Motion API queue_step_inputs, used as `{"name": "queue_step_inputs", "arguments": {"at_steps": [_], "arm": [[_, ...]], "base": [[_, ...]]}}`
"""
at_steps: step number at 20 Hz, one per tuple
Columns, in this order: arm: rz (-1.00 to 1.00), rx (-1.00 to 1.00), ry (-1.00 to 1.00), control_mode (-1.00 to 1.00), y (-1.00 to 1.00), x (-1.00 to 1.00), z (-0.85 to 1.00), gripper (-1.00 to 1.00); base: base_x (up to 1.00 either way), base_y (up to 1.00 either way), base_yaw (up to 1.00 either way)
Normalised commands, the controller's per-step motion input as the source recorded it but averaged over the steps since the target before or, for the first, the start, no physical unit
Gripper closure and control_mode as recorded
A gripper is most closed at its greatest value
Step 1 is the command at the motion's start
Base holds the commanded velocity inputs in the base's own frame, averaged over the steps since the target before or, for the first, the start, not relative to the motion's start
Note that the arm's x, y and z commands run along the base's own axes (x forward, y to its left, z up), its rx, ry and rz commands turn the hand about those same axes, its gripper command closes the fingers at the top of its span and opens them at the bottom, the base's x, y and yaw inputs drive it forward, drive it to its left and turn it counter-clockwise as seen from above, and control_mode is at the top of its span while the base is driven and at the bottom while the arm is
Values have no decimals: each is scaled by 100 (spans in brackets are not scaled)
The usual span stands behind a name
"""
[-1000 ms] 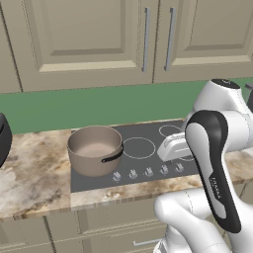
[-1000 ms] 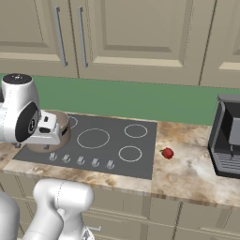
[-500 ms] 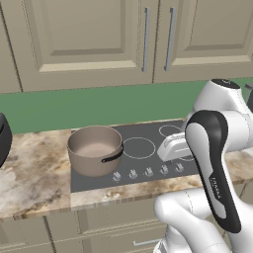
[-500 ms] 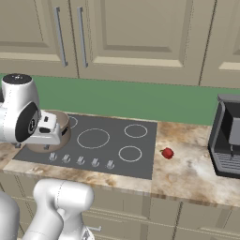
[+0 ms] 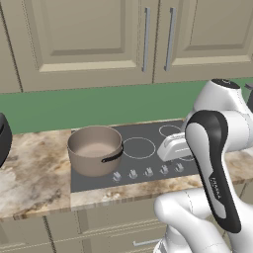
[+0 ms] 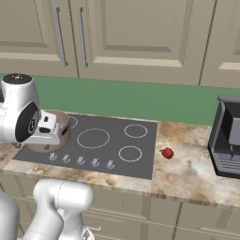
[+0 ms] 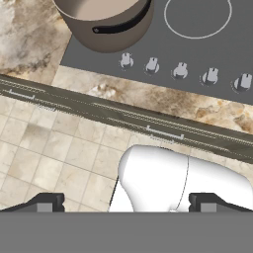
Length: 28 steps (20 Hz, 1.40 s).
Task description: Turn on the burner for the pot on the stove. Wait thirty seconds for the pot to heat up. Then add the bell pepper to the pot.
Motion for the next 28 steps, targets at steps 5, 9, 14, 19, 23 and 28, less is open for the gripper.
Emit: {"name": "queue_step_inputs", "arguments": {"at_steps": [5,9,14,19,23,28], "arm": [[0,0,0,-100,0,0,0,-100],[0,0,0,-100,0,0,0,-100],[0,0,0,-100,0,0,0,-100],[0,0,0,-100,0,0,0,-100],[0,0,0,-100,0,0,0,-100],[0,0,0,-100,0,0,0,-100]], "base": [[0,0,0],[0,0,0],[0,0,0],[0,0,0],[0,0,0],[0,0,0]]}}
